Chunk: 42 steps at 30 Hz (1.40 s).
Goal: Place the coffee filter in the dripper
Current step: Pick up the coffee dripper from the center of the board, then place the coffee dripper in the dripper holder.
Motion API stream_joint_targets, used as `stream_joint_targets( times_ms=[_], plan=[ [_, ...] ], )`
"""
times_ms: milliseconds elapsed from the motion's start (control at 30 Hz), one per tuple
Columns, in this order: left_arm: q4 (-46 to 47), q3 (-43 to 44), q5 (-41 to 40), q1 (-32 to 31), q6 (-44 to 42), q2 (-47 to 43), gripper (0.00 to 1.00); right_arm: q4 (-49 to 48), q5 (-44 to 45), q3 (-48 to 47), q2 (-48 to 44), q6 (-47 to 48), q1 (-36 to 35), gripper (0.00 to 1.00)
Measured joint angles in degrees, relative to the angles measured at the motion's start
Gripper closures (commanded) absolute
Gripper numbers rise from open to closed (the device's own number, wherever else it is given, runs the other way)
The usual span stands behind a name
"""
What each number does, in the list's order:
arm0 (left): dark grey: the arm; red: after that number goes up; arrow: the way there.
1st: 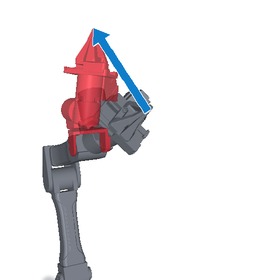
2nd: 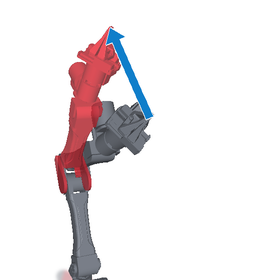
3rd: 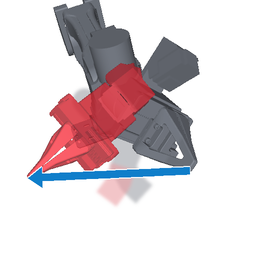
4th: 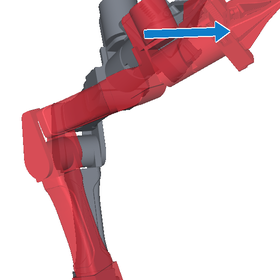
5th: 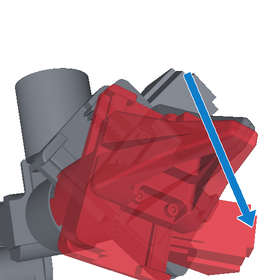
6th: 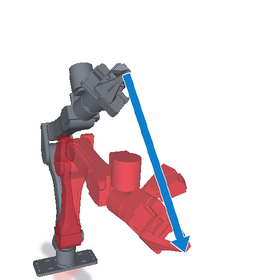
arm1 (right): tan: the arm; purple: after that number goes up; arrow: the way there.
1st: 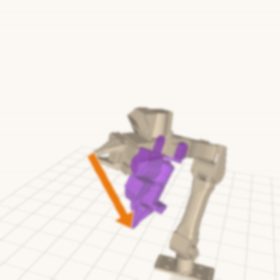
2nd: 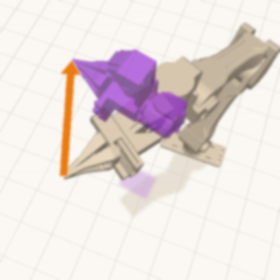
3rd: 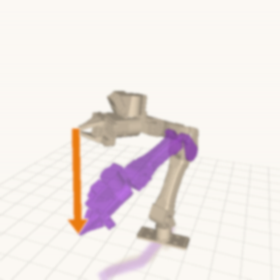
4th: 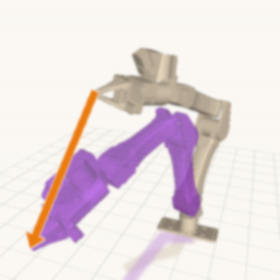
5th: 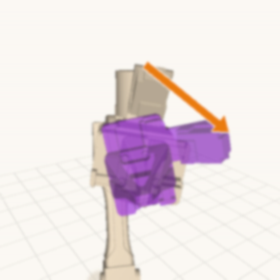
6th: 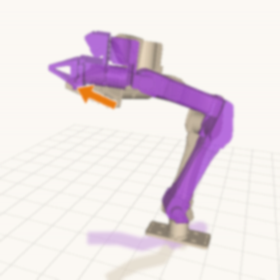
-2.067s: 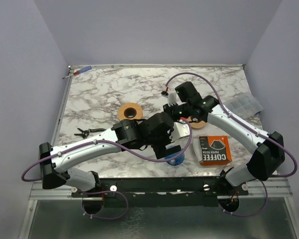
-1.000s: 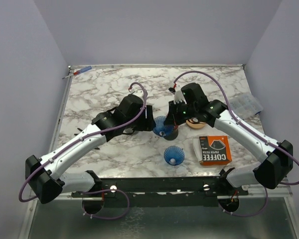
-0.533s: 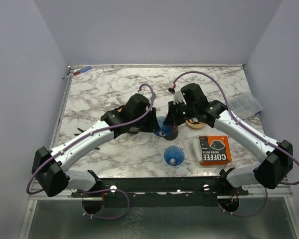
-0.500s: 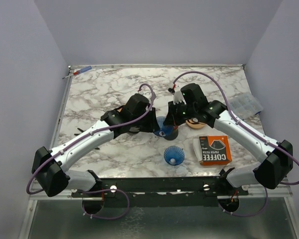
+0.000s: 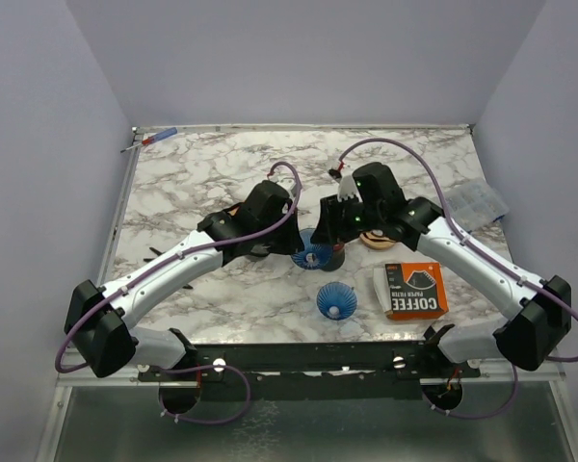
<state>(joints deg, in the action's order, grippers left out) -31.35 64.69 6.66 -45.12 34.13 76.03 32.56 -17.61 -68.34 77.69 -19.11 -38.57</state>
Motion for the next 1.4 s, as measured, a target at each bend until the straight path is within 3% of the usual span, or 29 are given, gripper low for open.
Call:
stream_joint_targets(
  times_ms=[133, 300, 1000, 1400],
  plan=[
    [-0.11, 0.00, 0.17, 0.00, -1.49, 0.00, 1.00, -1.66, -0.55, 0.00, -1.09, -0.92, 0.09, 0.17],
    [-0.11, 0.00, 0.44, 0.55, -2.69, 0.00, 1.00, -2.86, -1.33, 0.00, -2.34, -1.97, 1.18, 0.01],
    [1.18, -0.48, 6.43, 10.86, -6.36, -5.09, 1.00, -11.67, -15.93, 9.29, -10.40, -8.55, 18.88, 0.00],
    [1.49, 3.41, 6.69, 20.96, -7.19, -7.54, 1.00, -13.64, -19.41, 11.61, -10.40, -10.10, 19.56, 0.00]
  ],
)
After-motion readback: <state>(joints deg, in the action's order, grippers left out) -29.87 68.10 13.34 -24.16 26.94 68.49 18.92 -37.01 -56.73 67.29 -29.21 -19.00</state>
